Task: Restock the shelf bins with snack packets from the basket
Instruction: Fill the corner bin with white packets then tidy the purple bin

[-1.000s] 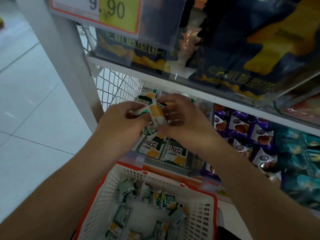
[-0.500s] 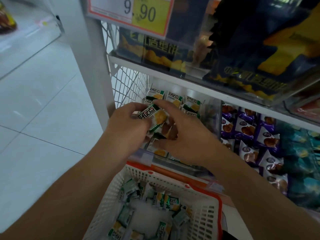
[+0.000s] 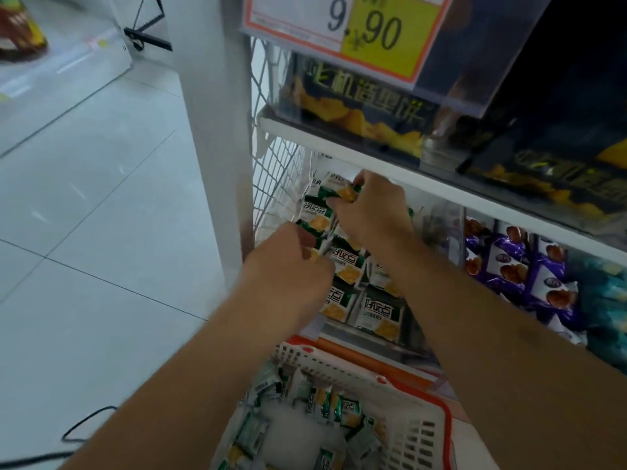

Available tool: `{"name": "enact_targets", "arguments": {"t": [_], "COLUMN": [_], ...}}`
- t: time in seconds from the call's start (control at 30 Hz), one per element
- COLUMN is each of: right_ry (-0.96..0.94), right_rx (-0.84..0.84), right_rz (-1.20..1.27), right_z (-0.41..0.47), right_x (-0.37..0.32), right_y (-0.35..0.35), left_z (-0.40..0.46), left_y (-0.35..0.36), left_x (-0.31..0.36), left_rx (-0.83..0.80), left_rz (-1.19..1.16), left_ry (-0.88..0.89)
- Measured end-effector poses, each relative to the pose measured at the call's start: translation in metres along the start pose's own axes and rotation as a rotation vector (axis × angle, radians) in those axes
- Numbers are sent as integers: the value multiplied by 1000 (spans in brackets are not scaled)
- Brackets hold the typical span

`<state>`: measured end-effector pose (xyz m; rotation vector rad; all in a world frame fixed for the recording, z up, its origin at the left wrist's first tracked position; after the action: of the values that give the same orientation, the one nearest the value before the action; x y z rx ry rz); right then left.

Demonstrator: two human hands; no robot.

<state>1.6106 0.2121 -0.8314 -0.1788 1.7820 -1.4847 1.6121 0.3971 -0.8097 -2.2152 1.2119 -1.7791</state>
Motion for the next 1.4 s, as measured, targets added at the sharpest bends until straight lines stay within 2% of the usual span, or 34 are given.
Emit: {"name": "enact_targets", "arguments": {"t": [0.2,0.33,0.5,0.57,0.63,0.67,0.73,0.8,0.87,0.9,1.0,1.07,1.23,1.33,1.4], "right_ry": [8,33,-98,-132,-113,-74,-30,-42,2,98,542,684,629,689,644], "right_rx": [-100,-60,34,-88,-354,-497,-716,-831,-874,-878,-778,-694,-613,-550,-539], "right_rz": [-107,41,256,407,521,502,291,-9,-199,-207,-68,39,59,103,17], "right_z": [21,-5,-73,-116,-161,-179,-209,-232,-249,-254,-260,-259,-249,-242,-236], "right_x": [-20,-8,-3,4,15,27,64,120,177,201,247,257,269,275,276], "right_y": [22,-1,-58,-72,-65,-50,-6,49,101,121,165,190,263,290,298], "left_z": [-7,-8,-22,-36,-53,-61,-75,-84,-81,-80,-69,-55,-7,20,28], "left_y": [1,-3,-17,-21,-12,-2,25,54,80,88,110,123,161,193,208], "left_x": [0,-2,12,14,-1,-14,-55,-109,-168,-195,-256,-277,-309,-330,-344], "left_rx": [-2,5,-23,-125,-339,-447,-632,-712,-641,-575,-420,-358,-282,-281,-289], "left_rz": [55,85,105,91,33,36,158,373,573,611,552,552,696,832,902], "left_ry": [10,43,253,284,177,101,-39,-95,-81,-107,-256,-262,-47,120,121]}}
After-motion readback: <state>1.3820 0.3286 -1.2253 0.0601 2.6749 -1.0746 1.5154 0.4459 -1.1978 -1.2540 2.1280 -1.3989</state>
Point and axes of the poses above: each hand's wrist, its own z-axis towards the middle knuckle, its own y-axis out of the palm, x = y × z, the point moved 6 cm from there along z, towards the middle knuckle, and after that the axes turned 8 degrees about x, right-handed, at the moved point
